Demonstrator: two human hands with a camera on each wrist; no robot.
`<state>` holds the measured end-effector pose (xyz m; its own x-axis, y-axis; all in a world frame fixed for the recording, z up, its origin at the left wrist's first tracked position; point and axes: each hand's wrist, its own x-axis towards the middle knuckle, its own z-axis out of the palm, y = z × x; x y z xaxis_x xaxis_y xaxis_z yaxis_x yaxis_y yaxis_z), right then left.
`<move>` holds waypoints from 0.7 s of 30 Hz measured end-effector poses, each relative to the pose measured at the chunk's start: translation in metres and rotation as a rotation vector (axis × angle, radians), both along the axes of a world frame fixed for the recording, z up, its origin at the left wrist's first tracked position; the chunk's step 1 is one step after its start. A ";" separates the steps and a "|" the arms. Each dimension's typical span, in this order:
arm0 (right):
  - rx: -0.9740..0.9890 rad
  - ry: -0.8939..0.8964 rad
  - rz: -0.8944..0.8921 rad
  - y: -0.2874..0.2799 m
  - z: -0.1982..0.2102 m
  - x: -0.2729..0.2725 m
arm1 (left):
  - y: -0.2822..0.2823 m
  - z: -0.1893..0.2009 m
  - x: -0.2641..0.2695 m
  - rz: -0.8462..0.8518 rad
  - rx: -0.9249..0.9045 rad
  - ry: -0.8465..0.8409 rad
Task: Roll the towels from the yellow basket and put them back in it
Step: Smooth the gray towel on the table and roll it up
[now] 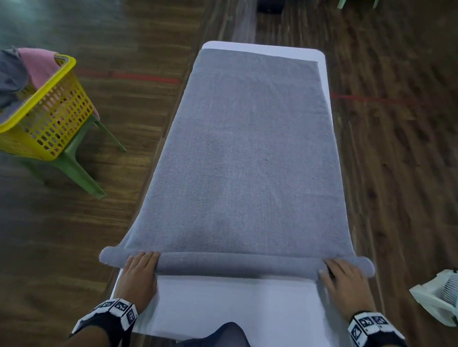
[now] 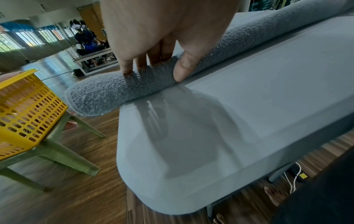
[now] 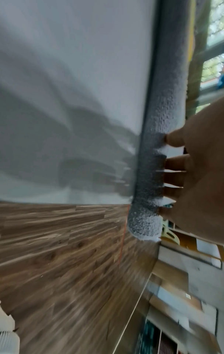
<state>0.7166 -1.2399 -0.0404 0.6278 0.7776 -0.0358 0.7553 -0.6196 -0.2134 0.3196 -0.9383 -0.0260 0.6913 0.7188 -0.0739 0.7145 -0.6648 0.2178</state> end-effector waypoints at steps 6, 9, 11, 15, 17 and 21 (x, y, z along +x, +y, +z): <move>-0.016 -0.054 -0.022 -0.003 0.012 -0.002 | 0.002 0.004 0.000 -0.020 -0.005 -0.002; 0.027 -0.119 -0.045 0.013 0.015 0.001 | 0.001 0.006 0.005 0.005 -0.016 -0.016; 0.008 -0.098 -0.046 0.018 0.009 -0.005 | 0.001 0.008 0.007 0.021 -0.020 -0.013; -0.083 -0.030 -0.022 0.007 -0.004 -0.013 | 0.003 0.009 0.006 0.027 -0.041 0.006; -0.085 -0.042 -0.052 0.008 0.006 -0.008 | 0.002 0.005 0.006 0.065 -0.065 -0.009; -0.091 -0.070 -0.152 0.001 0.016 0.003 | -0.016 -0.008 0.027 0.134 -0.146 -0.107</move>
<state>0.7200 -1.2392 -0.0239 0.7412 0.6691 -0.0536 0.6625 -0.7421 -0.1019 0.3462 -0.9540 -0.0339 0.5998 0.7918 -0.1153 0.7620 -0.5213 0.3842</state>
